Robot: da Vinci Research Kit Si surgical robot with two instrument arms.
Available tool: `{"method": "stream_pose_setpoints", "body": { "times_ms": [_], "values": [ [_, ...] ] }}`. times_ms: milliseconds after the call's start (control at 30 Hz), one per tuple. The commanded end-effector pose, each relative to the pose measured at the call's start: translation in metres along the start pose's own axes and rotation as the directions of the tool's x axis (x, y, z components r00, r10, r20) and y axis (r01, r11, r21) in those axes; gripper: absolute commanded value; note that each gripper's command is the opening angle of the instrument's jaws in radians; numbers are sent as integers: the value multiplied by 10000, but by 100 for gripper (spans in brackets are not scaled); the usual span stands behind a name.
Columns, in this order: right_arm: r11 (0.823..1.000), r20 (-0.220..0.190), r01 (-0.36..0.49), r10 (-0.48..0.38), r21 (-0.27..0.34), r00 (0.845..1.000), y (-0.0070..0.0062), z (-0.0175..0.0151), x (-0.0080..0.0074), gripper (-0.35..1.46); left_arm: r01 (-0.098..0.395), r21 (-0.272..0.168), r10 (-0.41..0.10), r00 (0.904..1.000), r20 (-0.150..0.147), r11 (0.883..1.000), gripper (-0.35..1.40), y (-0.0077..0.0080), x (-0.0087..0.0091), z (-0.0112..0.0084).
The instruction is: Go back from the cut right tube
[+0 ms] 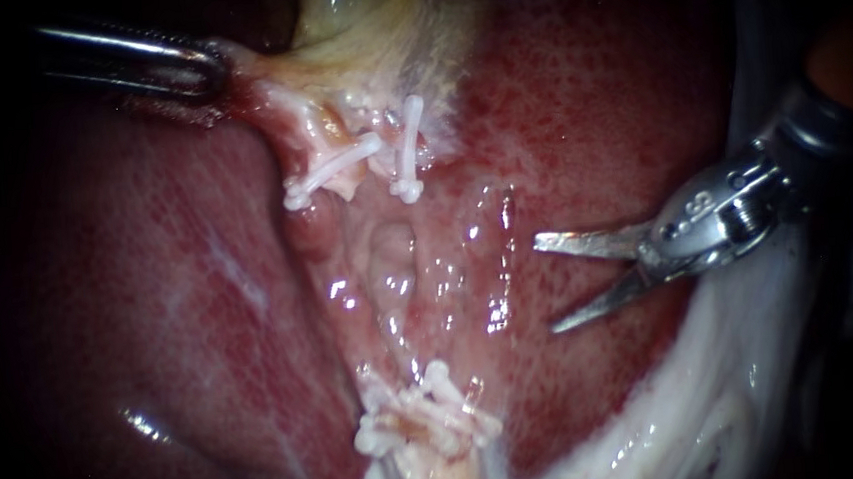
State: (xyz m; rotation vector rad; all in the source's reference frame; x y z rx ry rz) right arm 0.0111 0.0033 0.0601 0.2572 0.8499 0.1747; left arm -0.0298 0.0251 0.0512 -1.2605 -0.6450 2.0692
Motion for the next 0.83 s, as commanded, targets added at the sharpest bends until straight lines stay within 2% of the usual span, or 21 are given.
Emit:
{"method": "stream_pose_setpoints", "body": {
  "times_ms": [33, 167, 233, 367, 600, 767, 833],
  "values": [
    [10000, -5, -46, 46, 26, 10000, 1, -2, 0, 145, -2, 16, 2, 10000, -2, 10000, -35, 0, -1, 1],
    [9991, -123, -121, 126, 414, 9998, 1, -6, -1, 145, -15, 48, 15, 10000, -8, 10000, -35, 0, -3, 5],
    [9990, -127, -116, 121, 424, 9998, 1, -6, 0, 145, -31, 47, 32, 10000, -5, 10000, -35, -1, -6, 10],
    [9989, -165, -114, 122, 448, 9998, 1, -7, 0, 145, -167, -82, 167, 9999, 8, 9998, -35, -2, -19, 29],
    [9989, -195, -122, 131, 449, 9997, 1, -9, 0, 145, -173, -235, 179, 9996, 230, 9996, -35, -1, -36, 60],
    [9985, -202, -250, 260, 489, 9995, 2, -11, 1, 145, -187, -235, 193, 9995, 261, 9995, -35, -1, -37, 61],
    [9970, -328, -433, 454, 638, 9984, 2, -10, 2, 145, -182, -248, 189, 9995, 263, 9995, -35, -2, -36, 60]
  ]
}}
